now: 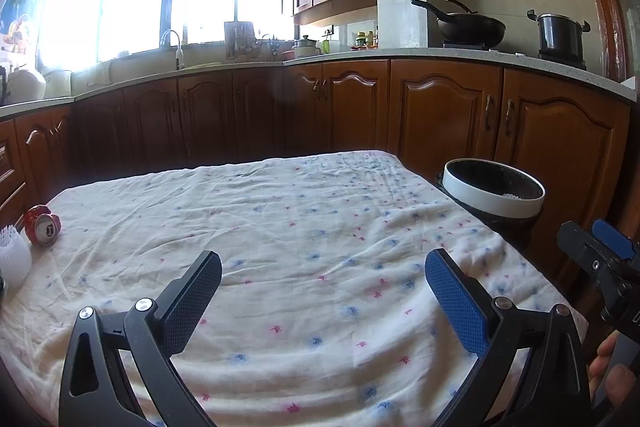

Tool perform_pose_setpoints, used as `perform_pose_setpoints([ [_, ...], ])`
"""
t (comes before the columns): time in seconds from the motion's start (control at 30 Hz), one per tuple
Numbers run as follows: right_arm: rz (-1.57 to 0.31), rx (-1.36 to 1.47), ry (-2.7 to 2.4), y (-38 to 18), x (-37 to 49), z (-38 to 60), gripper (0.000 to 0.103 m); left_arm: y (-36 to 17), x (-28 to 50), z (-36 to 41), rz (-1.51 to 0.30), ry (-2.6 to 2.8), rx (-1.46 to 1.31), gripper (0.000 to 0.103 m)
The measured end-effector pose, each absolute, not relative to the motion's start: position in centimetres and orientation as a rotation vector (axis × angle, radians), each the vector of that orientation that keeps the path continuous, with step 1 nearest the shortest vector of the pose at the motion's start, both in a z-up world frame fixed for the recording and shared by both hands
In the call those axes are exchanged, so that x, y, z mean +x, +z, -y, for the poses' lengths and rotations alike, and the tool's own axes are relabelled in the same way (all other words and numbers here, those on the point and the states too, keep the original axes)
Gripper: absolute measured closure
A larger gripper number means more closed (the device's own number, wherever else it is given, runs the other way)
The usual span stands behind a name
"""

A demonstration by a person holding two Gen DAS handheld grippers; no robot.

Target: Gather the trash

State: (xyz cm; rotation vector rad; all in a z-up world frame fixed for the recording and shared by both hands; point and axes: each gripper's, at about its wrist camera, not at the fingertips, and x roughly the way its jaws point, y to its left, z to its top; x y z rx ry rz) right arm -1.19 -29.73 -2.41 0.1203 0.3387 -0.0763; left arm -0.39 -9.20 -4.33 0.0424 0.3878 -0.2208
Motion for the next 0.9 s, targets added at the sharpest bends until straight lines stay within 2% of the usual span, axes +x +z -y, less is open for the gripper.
perform_pose_setpoints([
  [0.9, -0.341, 0.132, -0.076, -2.53, -1.22, 29.95, 0.000, -4.48, -0.20, 8.80, -0.391, -0.233, 0.050, 0.001],
])
